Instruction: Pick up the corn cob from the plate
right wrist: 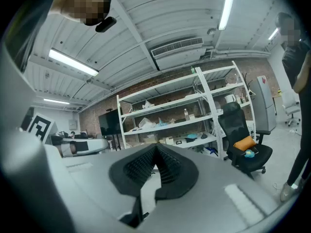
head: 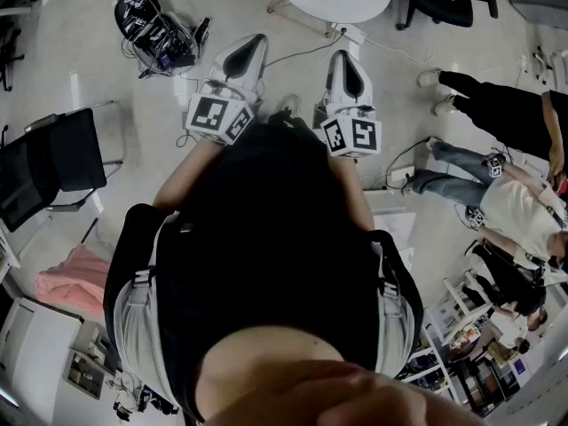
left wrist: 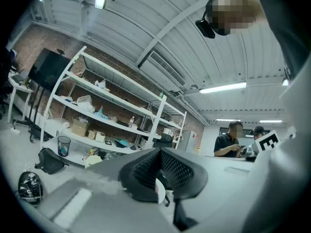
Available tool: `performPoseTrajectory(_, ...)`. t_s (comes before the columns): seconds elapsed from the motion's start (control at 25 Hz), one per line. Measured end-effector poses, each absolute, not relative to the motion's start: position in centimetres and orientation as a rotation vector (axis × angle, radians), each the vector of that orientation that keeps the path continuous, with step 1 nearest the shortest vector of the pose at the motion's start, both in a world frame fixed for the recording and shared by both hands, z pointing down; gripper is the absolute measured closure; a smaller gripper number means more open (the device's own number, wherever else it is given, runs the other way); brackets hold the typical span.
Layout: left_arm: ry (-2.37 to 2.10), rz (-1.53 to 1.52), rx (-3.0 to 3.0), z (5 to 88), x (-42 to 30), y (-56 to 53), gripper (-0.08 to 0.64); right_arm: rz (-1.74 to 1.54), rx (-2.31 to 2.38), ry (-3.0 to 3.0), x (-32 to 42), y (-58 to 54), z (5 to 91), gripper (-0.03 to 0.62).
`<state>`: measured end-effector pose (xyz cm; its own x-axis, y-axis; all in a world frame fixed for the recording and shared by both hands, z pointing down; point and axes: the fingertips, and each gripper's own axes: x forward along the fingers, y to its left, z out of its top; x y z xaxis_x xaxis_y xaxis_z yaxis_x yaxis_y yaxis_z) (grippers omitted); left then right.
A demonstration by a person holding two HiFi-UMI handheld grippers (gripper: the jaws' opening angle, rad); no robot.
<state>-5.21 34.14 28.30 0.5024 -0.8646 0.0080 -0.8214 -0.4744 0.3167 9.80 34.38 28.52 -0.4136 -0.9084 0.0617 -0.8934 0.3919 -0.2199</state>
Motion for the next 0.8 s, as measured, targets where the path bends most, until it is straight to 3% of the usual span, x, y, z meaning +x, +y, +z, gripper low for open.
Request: performPoseTrajectory(0.8, -1.405, -0.225, 2.469, 29.3, -8.9, 33.5, 0.555, -0.342, -1.761, 2.517, 7.1, 33.9, 29.4, 0.584)
